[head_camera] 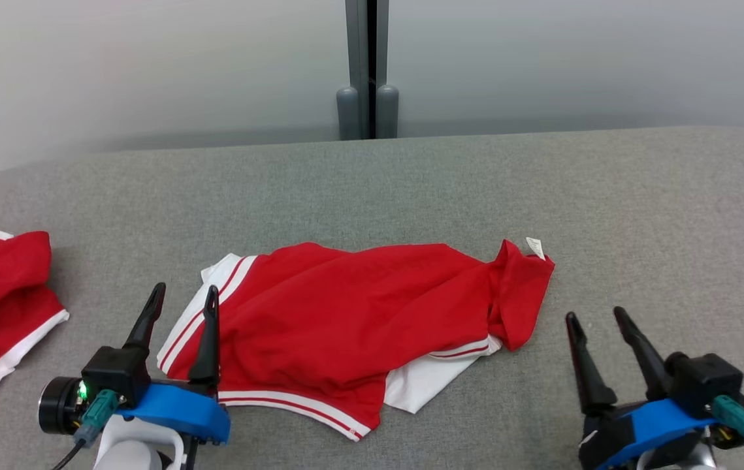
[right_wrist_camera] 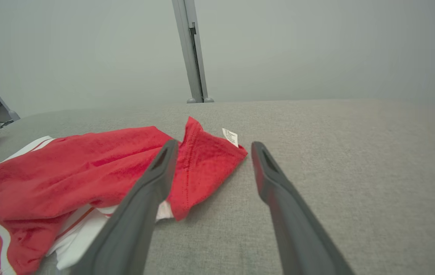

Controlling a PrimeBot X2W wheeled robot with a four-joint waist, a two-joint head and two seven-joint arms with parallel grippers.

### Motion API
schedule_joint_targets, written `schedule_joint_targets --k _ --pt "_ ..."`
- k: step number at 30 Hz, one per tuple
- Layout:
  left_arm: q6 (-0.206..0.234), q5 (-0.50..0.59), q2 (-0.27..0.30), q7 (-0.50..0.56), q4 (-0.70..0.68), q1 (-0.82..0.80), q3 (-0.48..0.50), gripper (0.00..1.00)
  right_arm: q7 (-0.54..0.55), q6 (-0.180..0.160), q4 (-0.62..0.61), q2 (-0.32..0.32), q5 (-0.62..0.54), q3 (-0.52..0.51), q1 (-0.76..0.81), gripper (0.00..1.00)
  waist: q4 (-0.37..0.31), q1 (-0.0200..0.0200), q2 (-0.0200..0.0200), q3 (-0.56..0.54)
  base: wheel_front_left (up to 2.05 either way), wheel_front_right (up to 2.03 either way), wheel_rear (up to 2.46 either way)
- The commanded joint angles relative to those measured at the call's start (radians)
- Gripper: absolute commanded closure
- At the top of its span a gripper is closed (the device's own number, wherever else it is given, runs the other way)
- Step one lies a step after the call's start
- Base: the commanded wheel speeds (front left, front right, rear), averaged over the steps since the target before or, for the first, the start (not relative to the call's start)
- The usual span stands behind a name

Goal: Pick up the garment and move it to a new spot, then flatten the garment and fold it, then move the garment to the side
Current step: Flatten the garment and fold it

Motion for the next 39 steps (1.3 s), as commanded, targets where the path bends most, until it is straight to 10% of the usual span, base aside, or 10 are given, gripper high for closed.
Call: schedule_joint_targets --k 1,18,19,20,21,22,23,39 --pt "-0.001 0.007 -0.001 -0.005 -0.007 -0.022 0.000 0.00 0.004 0.000 0.011 -0.001 -0.008 0.022 -0.015 0.00 0.018 -0.0001 0.0000 0.027 0.00 0.00 0.00" --pt "-0.023 0.065 -0.054 -0.005 -0.035 -0.129 0.028 0.00 0.043 0.000 0.358 -0.014 0.021 0.402 -0.171 0.00 0.088 -0.0001 0.0000 0.182 0.00 0.00 0.00" --pt "-0.025 0.068 -0.057 -0.005 -0.034 -0.130 0.032 0.00 0.060 0.000 0.382 -0.018 0.014 0.409 -0.176 0.13 0.089 -0.0001 0.0000 0.183 0.00 0.00 0.00" --pt "-0.027 0.072 -0.059 -0.005 -0.034 -0.130 0.037 0.00 0.073 0.000 0.403 -0.019 0.016 0.415 -0.181 0.61 0.089 -0.0001 0.0000 0.184 0.00 0.00 0.00" --pt "-0.027 0.072 -0.059 -0.005 -0.034 -0.130 0.037 0.00 0.073 0.000 0.403 -0.019 0.016 0.415 -0.181 0.61 0.089 -0.0001 0.0000 0.184 0.00 0.00 0.00" --pt "-0.027 0.075 -0.060 -0.005 -0.036 -0.131 0.042 0.00 0.079 0.000 0.416 -0.021 0.018 0.417 -0.186 0.93 0.088 -0.0001 0.0000 0.185 0.00 0.00 0.00" --pt "-0.026 0.079 -0.061 -0.005 -0.037 -0.130 0.048 0.00 0.077 0.000 0.422 -0.022 0.019 0.417 -0.189 1.00 0.087 -0.0001 0.0000 0.184 0.00 0.00 0.00" --pt "-0.034 0.116 -0.074 -0.005 -0.037 -0.082 0.103 0.00 -0.010 0.000 0.078 -0.096 0.046 0.246 -0.135 1.00 0.018 -0.0001 0.0000 0.137 0.00 0.00 0.00"
